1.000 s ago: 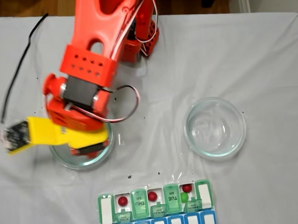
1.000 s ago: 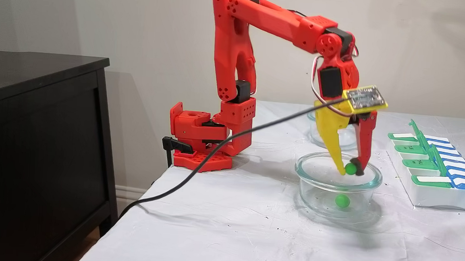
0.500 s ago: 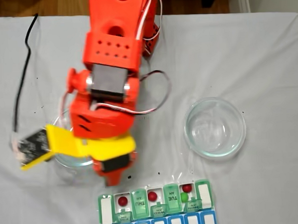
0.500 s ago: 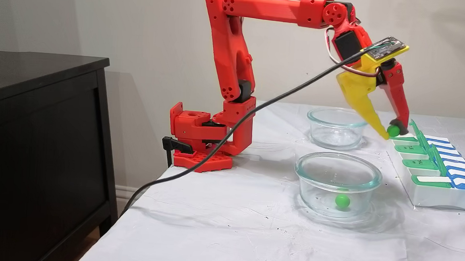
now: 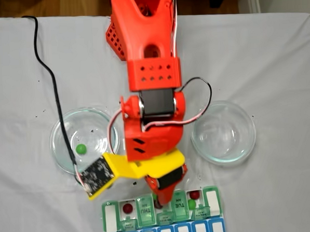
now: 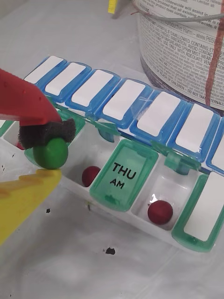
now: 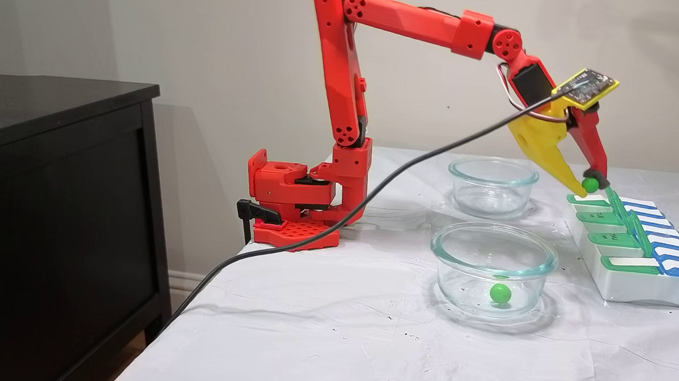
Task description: Sort medicines into box.
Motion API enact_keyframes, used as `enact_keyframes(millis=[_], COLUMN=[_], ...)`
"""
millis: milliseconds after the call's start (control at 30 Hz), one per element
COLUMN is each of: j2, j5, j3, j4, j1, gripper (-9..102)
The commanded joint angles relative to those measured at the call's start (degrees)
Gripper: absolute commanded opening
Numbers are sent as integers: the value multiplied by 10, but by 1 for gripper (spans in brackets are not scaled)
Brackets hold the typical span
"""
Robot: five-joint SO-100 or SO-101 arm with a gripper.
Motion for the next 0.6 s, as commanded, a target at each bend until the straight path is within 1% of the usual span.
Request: enact_keyframes(millis=[0,267,567], j2=[1,-43,-86], j5=[-8,-10,-9], j3=[-16,-13,-15], j4=[-37,-97,-132], j1=[-11,-10,-11], gripper=[0,0,0])
